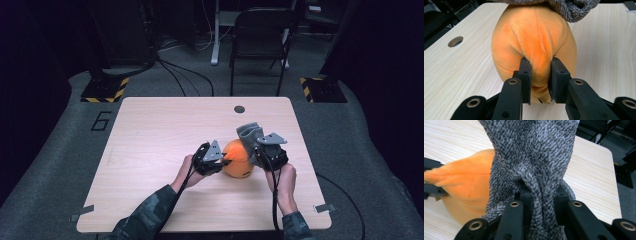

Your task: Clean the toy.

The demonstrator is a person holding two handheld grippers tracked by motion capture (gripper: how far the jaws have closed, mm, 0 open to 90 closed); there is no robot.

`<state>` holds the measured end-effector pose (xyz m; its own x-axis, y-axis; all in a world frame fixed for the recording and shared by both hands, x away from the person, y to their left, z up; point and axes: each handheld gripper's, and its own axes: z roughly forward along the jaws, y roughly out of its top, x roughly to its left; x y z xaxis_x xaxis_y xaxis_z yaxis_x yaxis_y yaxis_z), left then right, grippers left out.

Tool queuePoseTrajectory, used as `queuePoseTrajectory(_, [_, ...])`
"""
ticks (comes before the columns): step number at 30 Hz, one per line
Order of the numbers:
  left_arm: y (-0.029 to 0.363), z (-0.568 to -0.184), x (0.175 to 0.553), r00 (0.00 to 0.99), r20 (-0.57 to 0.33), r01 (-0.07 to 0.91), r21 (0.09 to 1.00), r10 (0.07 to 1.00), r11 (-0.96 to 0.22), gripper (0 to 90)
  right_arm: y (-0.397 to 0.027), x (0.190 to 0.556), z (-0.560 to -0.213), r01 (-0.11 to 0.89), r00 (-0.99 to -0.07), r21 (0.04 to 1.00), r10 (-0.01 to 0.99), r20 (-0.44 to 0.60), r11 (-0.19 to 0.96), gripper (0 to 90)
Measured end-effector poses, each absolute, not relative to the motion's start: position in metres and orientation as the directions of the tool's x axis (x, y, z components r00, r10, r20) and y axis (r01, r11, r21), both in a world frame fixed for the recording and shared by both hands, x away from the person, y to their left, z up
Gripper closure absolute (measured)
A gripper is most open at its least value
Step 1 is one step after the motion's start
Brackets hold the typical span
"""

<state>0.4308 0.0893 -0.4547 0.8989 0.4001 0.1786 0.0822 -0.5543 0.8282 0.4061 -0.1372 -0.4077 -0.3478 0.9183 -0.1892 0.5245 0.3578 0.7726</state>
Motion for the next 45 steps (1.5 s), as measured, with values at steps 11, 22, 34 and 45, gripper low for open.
queuePoseTrajectory(11, [0.093, -0.456, 0.434, 0.893, 0.135, 0.124, 0.843, 0.429, -0.523, 73.6, -0.174, 0.399, -0.396, 0.519, -0.291, 0.822, 0.953, -0.087, 0.233, 75.1])
queuePoseTrajectory(22, [0.103, -0.458, 0.444, 0.851, 0.08, 0.216, 0.848, 0.519, -0.484, 71.9, -0.175, 0.397, -0.403, 0.547, -0.279, 0.791, 0.951, -0.134, 0.273, 74.8])
queuePoseTrajectory(34, [0.12, -0.468, 0.472, 0.758, -0.079, 0.405, 0.835, 0.648, -0.372, 67.9, -0.194, 0.406, -0.444, 0.651, -0.231, 0.722, 0.967, -0.106, 0.235, 74.7])
queuePoseTrajectory(45, [0.13, -0.474, 0.487, 0.659, -0.032, 0.438, 0.828, 0.752, -0.349, 51.2, -0.204, 0.423, -0.483, 0.74, -0.199, 0.646, 0.978, -0.058, 0.189, 64.3])
